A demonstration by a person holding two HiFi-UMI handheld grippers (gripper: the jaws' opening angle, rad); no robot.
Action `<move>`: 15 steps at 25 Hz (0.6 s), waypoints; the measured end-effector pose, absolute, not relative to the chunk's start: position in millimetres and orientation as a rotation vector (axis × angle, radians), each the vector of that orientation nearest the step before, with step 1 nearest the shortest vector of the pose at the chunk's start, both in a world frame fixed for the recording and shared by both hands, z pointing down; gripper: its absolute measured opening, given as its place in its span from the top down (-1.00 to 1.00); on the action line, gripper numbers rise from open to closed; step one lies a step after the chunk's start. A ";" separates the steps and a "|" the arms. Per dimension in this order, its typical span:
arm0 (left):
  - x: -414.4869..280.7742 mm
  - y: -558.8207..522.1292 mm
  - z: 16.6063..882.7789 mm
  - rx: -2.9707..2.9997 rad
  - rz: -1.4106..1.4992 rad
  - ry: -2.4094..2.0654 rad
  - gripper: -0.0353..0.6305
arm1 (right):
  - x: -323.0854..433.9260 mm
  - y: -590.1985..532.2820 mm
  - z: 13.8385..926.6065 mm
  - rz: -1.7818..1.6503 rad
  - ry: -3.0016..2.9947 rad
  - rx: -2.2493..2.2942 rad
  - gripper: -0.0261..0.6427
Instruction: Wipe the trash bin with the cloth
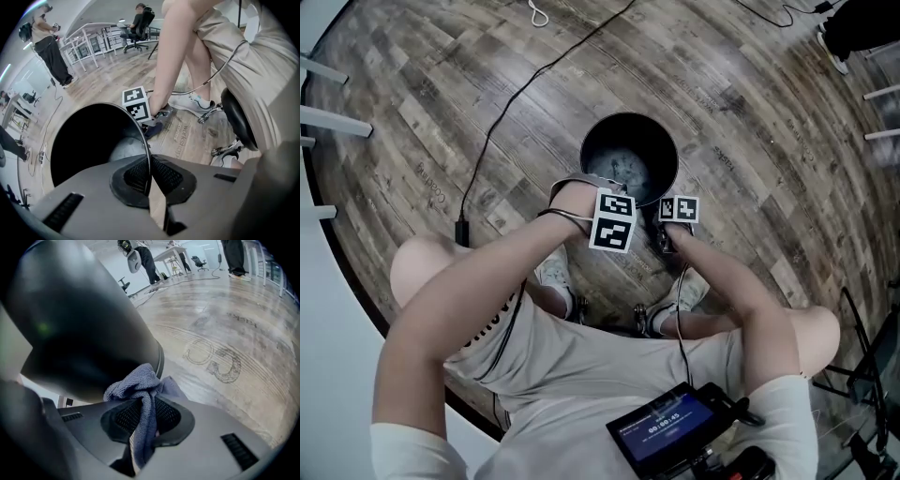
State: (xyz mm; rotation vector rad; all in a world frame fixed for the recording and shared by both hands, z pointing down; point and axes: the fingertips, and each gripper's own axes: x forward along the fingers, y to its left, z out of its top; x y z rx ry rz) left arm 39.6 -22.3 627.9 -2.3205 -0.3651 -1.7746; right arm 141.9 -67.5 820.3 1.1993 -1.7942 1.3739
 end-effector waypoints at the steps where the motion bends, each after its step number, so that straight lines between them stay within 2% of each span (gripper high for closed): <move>1: 41.9 -20.5 628.7 -2.328 -1.774 -0.356 0.83 | 148.5 -64.7 828.9 1.403 -1.753 1.208 0.74; 6: 42.8 -20.9 628.1 -2.356 -1.779 -0.341 0.82 | 140.3 -68.7 799.6 1.488 -1.721 1.152 0.74; 7: 41.4 -20.6 625.5 -2.365 -1.785 -0.352 0.73 | 138.6 -70.1 787.1 1.457 -1.736 1.127 0.74; 8: 40.9 -20.7 622.6 -2.369 -1.787 -0.358 0.54 | 140.4 -71.6 774.6 1.417 -1.752 1.112 0.74; 9: 41.0 -21.5 619.5 -2.370 -1.786 -0.356 0.46 | 145.3 -73.6 762.0 1.375 -1.769 1.110 0.74; 15: 49.7 -27.2 580.3 -2.481 -1.675 -0.274 0.37 | 197.5 -95.7 671.6 1.193 -1.849 1.280 0.74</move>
